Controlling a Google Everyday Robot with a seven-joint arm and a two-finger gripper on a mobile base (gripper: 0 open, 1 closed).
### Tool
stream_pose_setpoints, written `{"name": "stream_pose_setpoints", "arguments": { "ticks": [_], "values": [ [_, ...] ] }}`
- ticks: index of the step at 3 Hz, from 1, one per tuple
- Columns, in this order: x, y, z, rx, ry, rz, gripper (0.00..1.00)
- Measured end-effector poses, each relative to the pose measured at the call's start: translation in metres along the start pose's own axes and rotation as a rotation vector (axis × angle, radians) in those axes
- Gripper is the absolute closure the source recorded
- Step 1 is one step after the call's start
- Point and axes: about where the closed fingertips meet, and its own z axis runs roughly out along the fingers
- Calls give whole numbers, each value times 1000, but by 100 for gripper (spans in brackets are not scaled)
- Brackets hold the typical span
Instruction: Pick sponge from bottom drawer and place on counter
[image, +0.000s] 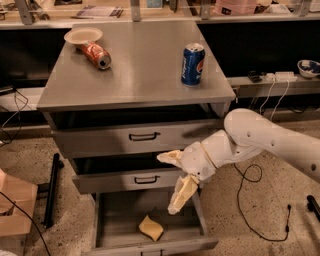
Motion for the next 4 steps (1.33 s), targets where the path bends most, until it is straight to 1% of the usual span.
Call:
{"name": "stream_pose_setpoints", "arguments": {
  "ticks": [1, 2, 3, 4],
  "values": [
    [39, -14, 51, -65, -27, -5, 0],
    [82, -33, 85, -100, -73, 14, 0],
    [92, -32, 95, -118, -91, 33, 0],
    [112, -32, 105, -112, -82, 87, 0]
  ]
}}
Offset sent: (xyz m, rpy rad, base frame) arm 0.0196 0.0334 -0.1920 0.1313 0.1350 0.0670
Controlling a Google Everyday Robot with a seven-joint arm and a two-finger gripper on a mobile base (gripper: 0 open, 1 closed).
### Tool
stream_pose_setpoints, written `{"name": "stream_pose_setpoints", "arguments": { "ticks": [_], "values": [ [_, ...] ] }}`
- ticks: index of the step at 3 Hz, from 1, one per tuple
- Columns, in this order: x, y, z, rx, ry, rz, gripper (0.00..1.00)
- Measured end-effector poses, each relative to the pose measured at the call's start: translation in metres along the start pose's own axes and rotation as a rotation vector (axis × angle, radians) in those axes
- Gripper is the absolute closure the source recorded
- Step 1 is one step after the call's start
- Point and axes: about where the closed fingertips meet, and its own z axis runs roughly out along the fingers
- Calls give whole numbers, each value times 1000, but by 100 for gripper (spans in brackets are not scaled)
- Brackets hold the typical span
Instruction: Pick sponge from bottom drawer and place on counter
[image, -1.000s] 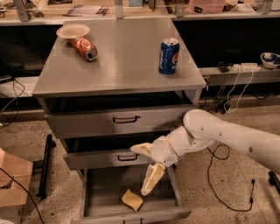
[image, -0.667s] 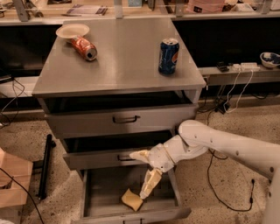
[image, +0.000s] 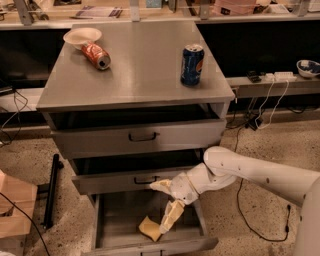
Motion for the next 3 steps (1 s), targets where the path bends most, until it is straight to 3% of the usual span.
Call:
{"name": "stream_pose_setpoints", "arguments": {
  "ticks": [2, 3],
  "values": [
    [78, -7, 36, 70, -24, 93, 0],
    [116, -20, 58, 135, -32, 128, 0]
  ]
}}
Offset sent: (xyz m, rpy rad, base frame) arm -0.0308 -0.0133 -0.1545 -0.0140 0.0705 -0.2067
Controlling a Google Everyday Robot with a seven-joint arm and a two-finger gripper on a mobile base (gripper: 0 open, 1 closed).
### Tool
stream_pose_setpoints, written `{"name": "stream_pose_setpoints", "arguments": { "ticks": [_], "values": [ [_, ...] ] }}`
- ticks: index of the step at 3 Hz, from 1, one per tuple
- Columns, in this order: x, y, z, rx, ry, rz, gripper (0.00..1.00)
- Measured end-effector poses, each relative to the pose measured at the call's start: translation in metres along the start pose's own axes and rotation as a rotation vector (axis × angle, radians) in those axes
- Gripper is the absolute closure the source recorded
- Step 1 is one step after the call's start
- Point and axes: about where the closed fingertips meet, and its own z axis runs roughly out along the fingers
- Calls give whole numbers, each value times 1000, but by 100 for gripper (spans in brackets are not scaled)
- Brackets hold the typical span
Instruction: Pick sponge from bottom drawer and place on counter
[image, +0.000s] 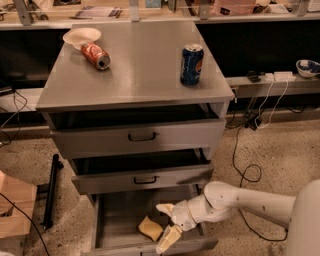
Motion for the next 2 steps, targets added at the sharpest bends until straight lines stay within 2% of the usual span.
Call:
{"name": "stream_pose_setpoints", "arguments": {
  "ticks": [1, 2],
  "values": [
    [33, -25, 17, 102, 16, 52, 0],
    [99, -100, 43, 176, -66, 164, 0]
  ]
}}
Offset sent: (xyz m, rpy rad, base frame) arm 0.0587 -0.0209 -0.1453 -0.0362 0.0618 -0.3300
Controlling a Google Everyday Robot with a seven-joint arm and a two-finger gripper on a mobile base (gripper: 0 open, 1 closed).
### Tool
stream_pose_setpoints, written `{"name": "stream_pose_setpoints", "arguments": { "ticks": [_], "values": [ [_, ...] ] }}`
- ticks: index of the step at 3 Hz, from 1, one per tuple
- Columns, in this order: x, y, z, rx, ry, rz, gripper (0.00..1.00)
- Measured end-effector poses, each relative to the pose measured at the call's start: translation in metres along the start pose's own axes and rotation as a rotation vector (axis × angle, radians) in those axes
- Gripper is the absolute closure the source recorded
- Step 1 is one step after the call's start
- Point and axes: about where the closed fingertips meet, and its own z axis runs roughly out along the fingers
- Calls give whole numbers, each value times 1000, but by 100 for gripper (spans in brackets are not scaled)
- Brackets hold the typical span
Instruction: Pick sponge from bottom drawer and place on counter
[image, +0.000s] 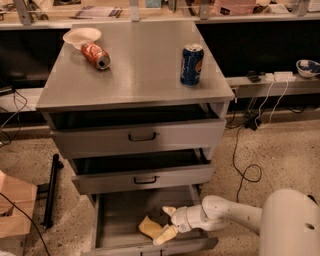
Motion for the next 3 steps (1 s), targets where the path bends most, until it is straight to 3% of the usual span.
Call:
{"name": "stream_pose_setpoints", "arguments": {
  "ticks": [2, 3],
  "values": [
    [0, -10, 7, -5, -25, -5, 0],
    [11, -28, 26, 20, 4, 15, 0]
  ]
}}
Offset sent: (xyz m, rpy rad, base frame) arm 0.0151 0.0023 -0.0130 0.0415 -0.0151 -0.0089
